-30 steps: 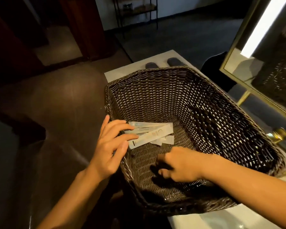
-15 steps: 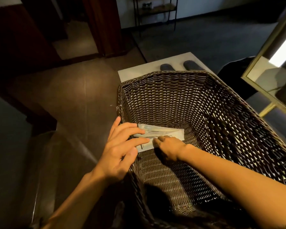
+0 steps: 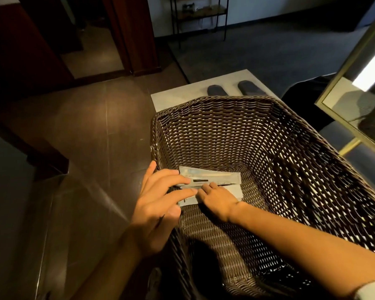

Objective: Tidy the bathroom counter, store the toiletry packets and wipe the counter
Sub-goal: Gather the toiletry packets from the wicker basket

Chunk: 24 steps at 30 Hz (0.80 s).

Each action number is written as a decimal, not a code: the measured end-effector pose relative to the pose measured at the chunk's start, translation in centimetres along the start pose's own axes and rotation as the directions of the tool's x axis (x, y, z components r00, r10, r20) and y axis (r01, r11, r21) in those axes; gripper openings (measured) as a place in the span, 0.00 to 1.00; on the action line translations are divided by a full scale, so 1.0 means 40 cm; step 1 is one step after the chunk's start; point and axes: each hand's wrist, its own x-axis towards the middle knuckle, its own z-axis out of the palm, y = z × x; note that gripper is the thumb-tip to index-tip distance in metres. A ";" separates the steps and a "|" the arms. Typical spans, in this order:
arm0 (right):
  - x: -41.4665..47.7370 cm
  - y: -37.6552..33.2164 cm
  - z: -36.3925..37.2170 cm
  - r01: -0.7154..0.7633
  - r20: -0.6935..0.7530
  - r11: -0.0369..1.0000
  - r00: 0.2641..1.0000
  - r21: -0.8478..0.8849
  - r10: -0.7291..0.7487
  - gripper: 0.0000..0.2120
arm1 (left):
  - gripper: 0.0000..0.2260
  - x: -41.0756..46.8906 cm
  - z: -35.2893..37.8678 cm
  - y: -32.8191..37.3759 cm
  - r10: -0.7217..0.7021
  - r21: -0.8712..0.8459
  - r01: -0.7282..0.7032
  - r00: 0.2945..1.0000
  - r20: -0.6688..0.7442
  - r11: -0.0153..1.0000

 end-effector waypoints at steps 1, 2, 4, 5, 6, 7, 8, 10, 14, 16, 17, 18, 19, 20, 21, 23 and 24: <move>0.000 0.000 0.003 -0.009 0.007 1.000 1.000 0.008 0.009 0.24 | 0.31 0.002 -0.001 0.001 0.001 0.003 -0.001 1.000 0.004 1.000; -0.001 -0.001 0.004 -0.024 0.030 1.000 0.999 0.017 0.024 0.24 | 0.31 0.003 -0.002 0.001 0.001 0.007 -0.001 1.000 0.008 1.000; -0.004 -0.001 0.012 -0.054 0.108 0.998 0.993 0.041 0.050 0.26 | 0.31 0.006 -0.005 0.005 -0.010 0.012 0.010 1.000 0.016 1.000; -0.006 -0.002 0.016 -0.068 0.154 0.996 0.986 0.063 0.058 0.27 | 0.31 0.006 -0.005 0.007 -0.017 0.009 0.017 1.000 0.020 1.000; -0.010 -0.001 0.017 -0.080 0.196 0.993 0.979 0.085 0.062 0.26 | 0.31 0.007 -0.006 0.010 -0.026 0.003 0.026 0.999 0.024 1.000; -0.012 0.003 0.017 -0.087 0.223 0.990 0.973 0.109 0.061 0.26 | 0.31 0.007 -0.006 0.011 -0.035 -0.008 0.035 0.999 0.028 0.999; -0.012 0.007 0.013 -0.094 0.231 0.986 0.971 0.139 0.060 0.26 | 0.31 0.007 -0.006 0.012 -0.042 -0.020 0.042 0.999 0.033 0.999; -0.008 0.020 -0.008 -0.114 0.184 0.969 0.980 0.218 0.074 0.24 | 0.30 0.007 -0.007 0.012 -0.051 -0.038 0.053 0.998 0.042 0.998; 0.027 0.045 -0.050 -0.103 -0.047 0.961 0.992 0.255 0.118 0.24 | 0.29 0.006 -0.008 0.008 -0.058 -0.056 0.060 0.997 0.049 0.997; 0.052 0.050 -0.061 -0.094 -0.095 0.971 0.989 0.219 0.117 0.24 | 0.29 0.007 -0.008 0.008 -0.056 -0.056 0.059 0.997 0.047 0.997; 0.065 0.049 -0.062 -0.098 -0.104 0.973 0.987 0.207 0.122 0.24 | 0.29 0.008 -0.008 0.009 -0.057 -0.058 0.059 0.997 0.046 0.997; 0.078 0.048 -0.062 -0.112 -0.108 0.974 0.985 0.196 0.135 0.24 | 0.29 0.009 -0.009 0.010 -0.058 -0.059 0.061 0.997 0.044 0.996; 0.088 0.045 -0.061 -0.133 -0.103 0.973 0.983 0.188 0.154 0.23 | 0.29 0.010 -0.010 0.012 -0.059 -0.059 0.061 0.997 0.044 0.996; 0.096 0.041 -0.058 -0.151 -0.087 0.971 0.982 0.183 0.169 0.23 | 0.29 0.010 -0.011 0.013 -0.058 -0.056 0.061 0.997 0.047 0.997; 0.101 0.037 -0.053 -0.160 -0.069 0.970 0.982 0.183 0.175 0.22 | 0.29 0.010 -0.012 0.014 -0.056 -0.049 0.059 0.997 0.051 0.997; 0.101 0.029 -0.042 -0.149 -0.046 0.972 0.986 0.183 0.160 0.22 | 0.29 0.009 -0.013 0.013 -0.052 -0.038 0.054 0.997 0.055 0.998; 0.098 0.030 -0.043 -0.140 -0.050 0.973 0.987 0.183 0.151 0.22 | 0.29 0.009 -0.013 0.012 -0.054 -0.042 0.056 0.997 0.053 0.998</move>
